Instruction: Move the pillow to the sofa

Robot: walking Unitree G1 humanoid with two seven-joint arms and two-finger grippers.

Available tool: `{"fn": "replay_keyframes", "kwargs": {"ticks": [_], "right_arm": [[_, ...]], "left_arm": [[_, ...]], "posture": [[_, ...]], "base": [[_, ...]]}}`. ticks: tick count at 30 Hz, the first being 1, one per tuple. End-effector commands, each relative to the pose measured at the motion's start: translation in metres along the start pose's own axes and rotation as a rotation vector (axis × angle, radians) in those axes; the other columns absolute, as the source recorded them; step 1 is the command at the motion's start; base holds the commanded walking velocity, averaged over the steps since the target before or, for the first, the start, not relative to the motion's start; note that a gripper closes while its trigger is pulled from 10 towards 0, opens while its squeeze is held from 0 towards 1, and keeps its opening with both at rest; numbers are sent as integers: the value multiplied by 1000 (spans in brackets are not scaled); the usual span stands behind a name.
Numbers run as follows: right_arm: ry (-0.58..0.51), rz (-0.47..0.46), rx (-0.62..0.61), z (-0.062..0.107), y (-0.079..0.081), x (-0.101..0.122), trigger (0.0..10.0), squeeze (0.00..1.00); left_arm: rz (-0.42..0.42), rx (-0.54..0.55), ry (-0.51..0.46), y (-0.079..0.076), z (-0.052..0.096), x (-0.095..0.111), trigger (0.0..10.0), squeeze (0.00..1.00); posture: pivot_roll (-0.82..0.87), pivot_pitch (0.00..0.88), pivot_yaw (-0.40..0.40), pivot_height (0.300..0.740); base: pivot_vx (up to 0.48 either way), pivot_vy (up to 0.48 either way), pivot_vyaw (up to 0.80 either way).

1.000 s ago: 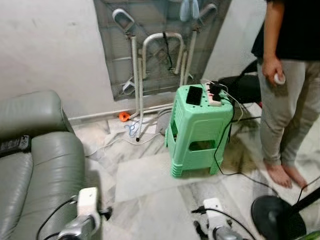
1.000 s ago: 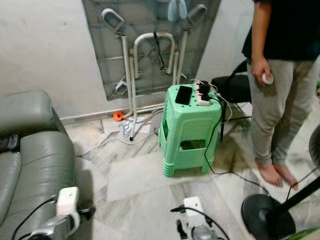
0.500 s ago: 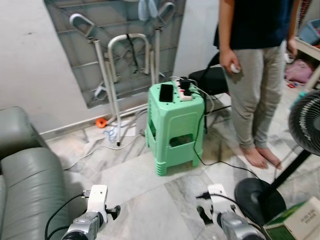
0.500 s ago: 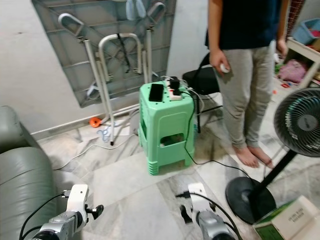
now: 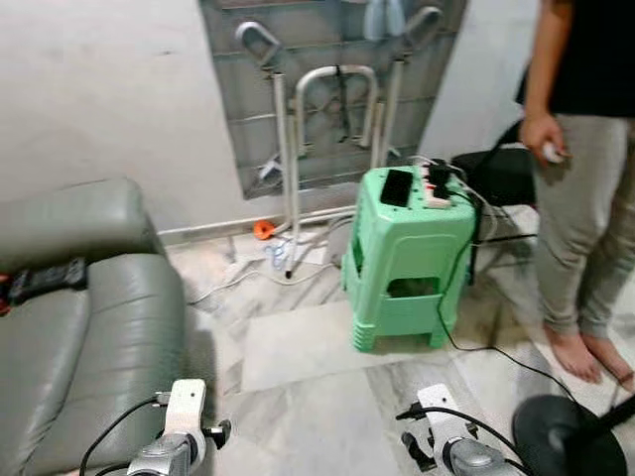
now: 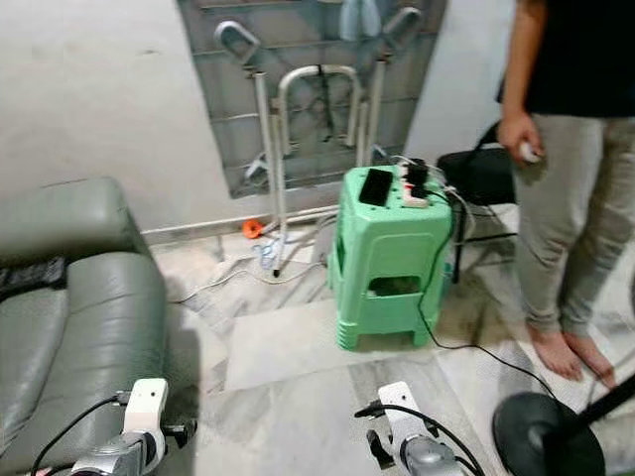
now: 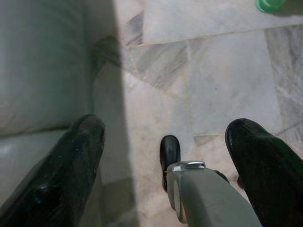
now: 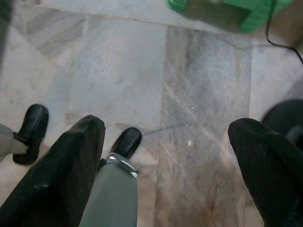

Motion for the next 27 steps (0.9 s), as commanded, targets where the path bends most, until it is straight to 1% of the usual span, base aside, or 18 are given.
{"fn": "replay_keyframes", "kwargs": {"ticks": [1, 5, 9, 12, 13, 14, 15, 17, 19, 20, 21, 22, 23, 27], "right_arm": [[-8, 1, 6, 0, 0, 1, 10000, 0], [1, 2, 1, 1, -3, -4, 10000, 0], [5, 13, 2, 1, -2, -5, 10000, 0], [10, 20, 6, 0, 3, -6, 10000, 0], [11, 26, 11, 0, 8, -5, 10000, 0], [11, 26, 11, 0, 8, -5, 10000, 0], [10, 28, 16, -1, 14, -3, 10000, 0], [8, 31, 21, -2, 18, -1, 10000, 0], [2, 34, 30, -4, 26, 4, 10000, 0], [2, 34, 30, -4, 26, 4, 10000, 0], [-1, 35, 33, -4, 29, 7, 10000, 0], [-8, 38, 39, -5, 36, 11, 10000, 0], [-10, 40, 43, -5, 39, 13, 10000, 0], [-20, 41, 50, -6, 46, 20, 10000, 0]], "left_arm": [[-3, 17, -5, 6, 1, 1, 10000, 0], [7, 6, -7, 5, 1, 0, 10000, 0], [10, 5, -5, 6, 1, -1, 10000, 0], [6, 5, -3, 6, 1, -2, 10000, 0], [2, 5, -1, 7, 1, -3, 10000, 0], [2, 5, -1, 7, 1, -3, 10000, 0], [-1, 6, 1, 7, 1, -4, 10000, 0], [-3, 6, 2, 8, 2, -4, 10000, 0], [-4, 7, 4, 8, 2, -4, 10000, 0], [-4, 7, 4, 8, 2, -4, 10000, 0], [-4, 8, 4, 8, 2, -5, 10000, 0], [-6, 9, 5, 9, 2, -5, 10000, 0], [-6, 10, 6, 9, 2, -5, 10000, 0], [-8, 12, 7, 10, 2, -6, 10000, 0]], "posture": [[27, 0, 29, 740], [25, 0, 30, 740], [23, 0, 31, 740], [22, 0, 34, 740], [22, 0, 34, 740], [22, 0, 34, 740], [23, 0, 36, 740], [23, 0, 36, 740], [23, 0, 38, 740], [23, 0, 38, 740], [24, 0, 38, 740], [24, 0, 39, 740], [24, 0, 40, 740], [24, 0, 41, 740]], "base": [[0, 0, 575], [0, 0, 144], [60, 0, 0], [247, 0, 0], [270, 0, 0], [270, 0, 0], [292, 0, 0], [292, 0, 0], [311, 0, 0], [311, 0, 0], [322, 0, 0], [330, 0, 0], [345, 0, 0], [346, 0, 0]]}}
Point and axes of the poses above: a point about 5 cm out from each wrist's last joint towards the gripper, its own z axis pointing back from the gripper into the wrist, its own x axis along the axis of the wrist's last joint, y = z × x, the point moved 3 cm from there along -z, pointing out of the wrist towards the gripper, and after that the axes turned 6 degrees about -z, right-handed, at the moved point
